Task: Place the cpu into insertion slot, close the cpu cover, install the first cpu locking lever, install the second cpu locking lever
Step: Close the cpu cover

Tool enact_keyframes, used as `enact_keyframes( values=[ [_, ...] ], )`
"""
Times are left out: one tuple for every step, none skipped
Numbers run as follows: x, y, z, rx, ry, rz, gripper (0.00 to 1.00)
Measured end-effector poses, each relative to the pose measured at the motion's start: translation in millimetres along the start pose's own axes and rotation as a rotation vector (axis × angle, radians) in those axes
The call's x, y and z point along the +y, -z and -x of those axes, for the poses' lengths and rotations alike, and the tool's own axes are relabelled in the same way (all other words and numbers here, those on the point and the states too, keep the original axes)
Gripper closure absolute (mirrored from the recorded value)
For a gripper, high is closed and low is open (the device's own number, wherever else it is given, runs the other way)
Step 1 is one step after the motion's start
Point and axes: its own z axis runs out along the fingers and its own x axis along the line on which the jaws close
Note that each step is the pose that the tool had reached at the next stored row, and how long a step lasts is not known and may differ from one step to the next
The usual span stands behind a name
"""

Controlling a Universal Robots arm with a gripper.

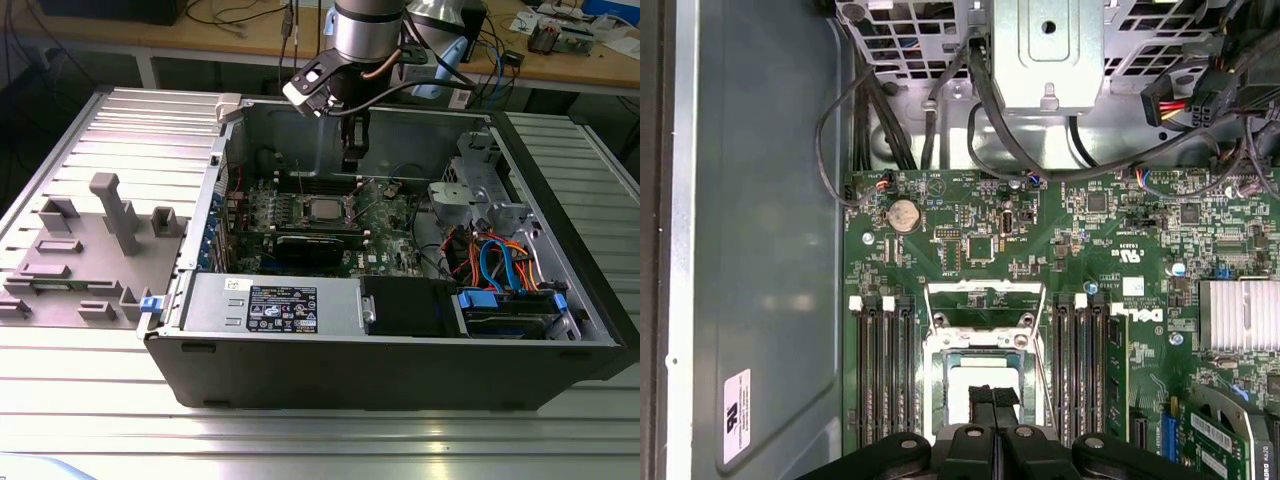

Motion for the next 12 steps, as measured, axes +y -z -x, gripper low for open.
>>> enact_keyframes(
  values=[
    [0.2, 0.0, 0.0, 0.0000, 0.000, 0.0000, 0.89],
    [0.4, 0.0, 0.0, 0.0000, 0.000, 0.0000, 0.89],
    [0.7, 0.0, 0.0, 0.0000, 0.000, 0.0000, 0.89],
    [1.0, 0.0, 0.0, 0.0000, 0.000, -0.0001, 0.89],
    [1.3, 0.0, 0.0, 0.0000, 0.000, 0.0000, 0.89],
    [1.5, 0.0, 0.0, 0.0000, 0.000, -0.0001, 0.89],
    [1.9, -0.1, 0.0, 0.0000, 0.000, 0.0000, 0.89],
    [2.4, -0.1, 0.0, 0.0001, 0.000, 0.0000, 0.89],
    [2.8, -0.1, 0.0, 0.0000, 0.000, 0.0000, 0.89],
    [3.2, -0.1, 0.0, 0.0000, 0.000, 0.0000, 0.89],
    [3.6, -0.1, 0.0, 0.0000, 0.000, 0.0000, 0.89],
    [3.9, -0.1, 0.0, 0.0000, 0.000, 0.0000, 0.89]
  ],
)
